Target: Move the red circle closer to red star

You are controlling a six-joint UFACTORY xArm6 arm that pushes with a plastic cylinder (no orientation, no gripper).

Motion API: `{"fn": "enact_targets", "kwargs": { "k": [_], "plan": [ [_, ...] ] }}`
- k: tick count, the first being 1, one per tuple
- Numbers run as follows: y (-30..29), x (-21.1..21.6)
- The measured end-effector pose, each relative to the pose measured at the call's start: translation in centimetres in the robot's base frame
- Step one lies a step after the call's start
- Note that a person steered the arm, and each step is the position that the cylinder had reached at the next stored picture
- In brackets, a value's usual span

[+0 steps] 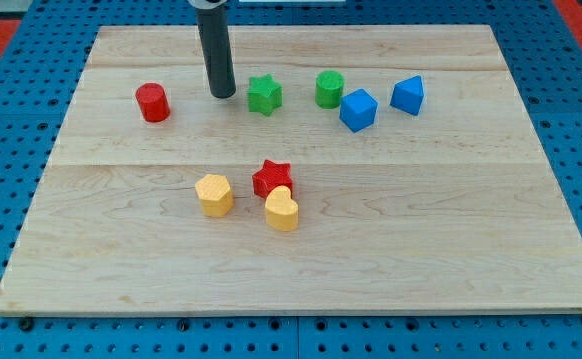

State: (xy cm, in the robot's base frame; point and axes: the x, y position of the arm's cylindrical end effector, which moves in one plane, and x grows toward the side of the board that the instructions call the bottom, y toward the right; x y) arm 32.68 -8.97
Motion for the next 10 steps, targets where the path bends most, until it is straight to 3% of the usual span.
{"fn": "enact_targets", "kwargs": {
  "k": [1, 2, 3, 4, 5, 6, 8, 9, 10],
  "plan": [
    [1.3, 0.1],
    [6.6, 0.6],
    [6.7, 0.6],
    [2.4, 0.1],
    [-6.0, -1.0],
    [-9.1, -2.2],
    [-9.8, -1.9],
    [-10.2, 2.6],
    [-10.2, 4.3]
  ]
}}
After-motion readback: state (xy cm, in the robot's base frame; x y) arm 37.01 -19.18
